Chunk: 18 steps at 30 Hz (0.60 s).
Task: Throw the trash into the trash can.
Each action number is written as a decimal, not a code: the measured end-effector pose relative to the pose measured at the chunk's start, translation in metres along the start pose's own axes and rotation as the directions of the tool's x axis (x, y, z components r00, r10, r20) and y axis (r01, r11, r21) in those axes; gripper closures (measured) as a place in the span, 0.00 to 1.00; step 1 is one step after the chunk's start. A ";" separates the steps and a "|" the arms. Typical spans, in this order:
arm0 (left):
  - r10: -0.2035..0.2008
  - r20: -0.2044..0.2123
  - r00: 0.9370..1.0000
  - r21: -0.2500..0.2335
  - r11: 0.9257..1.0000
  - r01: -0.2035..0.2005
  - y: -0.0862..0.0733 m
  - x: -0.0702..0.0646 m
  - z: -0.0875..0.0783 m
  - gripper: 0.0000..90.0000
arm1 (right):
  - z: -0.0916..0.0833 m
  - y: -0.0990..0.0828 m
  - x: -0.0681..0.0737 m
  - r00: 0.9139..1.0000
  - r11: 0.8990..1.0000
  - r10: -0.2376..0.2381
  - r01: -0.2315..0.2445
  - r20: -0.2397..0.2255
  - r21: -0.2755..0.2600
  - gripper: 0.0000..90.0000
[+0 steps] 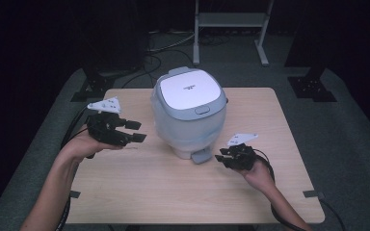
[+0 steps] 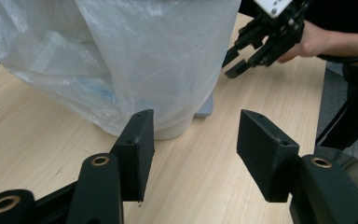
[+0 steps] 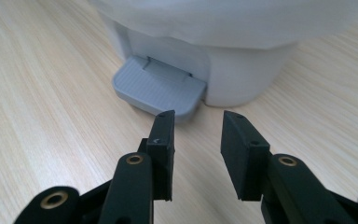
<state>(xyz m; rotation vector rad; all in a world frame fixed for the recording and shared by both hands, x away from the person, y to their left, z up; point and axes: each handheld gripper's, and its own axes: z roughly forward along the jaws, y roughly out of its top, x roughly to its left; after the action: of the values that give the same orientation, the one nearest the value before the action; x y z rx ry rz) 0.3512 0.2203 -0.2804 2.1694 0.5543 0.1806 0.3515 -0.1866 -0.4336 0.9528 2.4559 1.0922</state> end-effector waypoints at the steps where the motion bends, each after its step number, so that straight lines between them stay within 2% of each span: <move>1: 0.002 -0.003 1.000 0.001 1.000 -0.002 -0.001 0.000 0.000 0.50 | -0.002 -0.001 -0.002 1.000 1.000 -0.002 0.002 0.004 -0.005 0.70; 6: 0.008 -0.019 1.000 0.002 1.000 -0.008 -0.006 -0.002 0.003 0.46 | -0.013 -0.005 -0.009 1.000 1.000 0.022 -0.021 0.010 -0.009 0.67; 15: -0.014 -0.032 0.999 0.002 1.000 0.014 -0.021 -0.001 0.005 0.42 | -0.026 -0.013 -0.020 0.998 0.998 0.063 -0.063 0.000 -0.014 0.60; 18: -0.018 -0.044 0.999 0.002 1.000 0.018 -0.027 -0.002 0.006 0.41 | -0.029 -0.015 -0.022 0.998 0.998 0.062 -0.062 0.002 -0.017 0.58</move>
<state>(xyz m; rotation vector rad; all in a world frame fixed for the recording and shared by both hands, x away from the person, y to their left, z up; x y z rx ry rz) 0.3426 0.2290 -0.3049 2.1669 0.5992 0.2181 0.3469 -0.2251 -0.4252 1.0305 2.4262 1.1287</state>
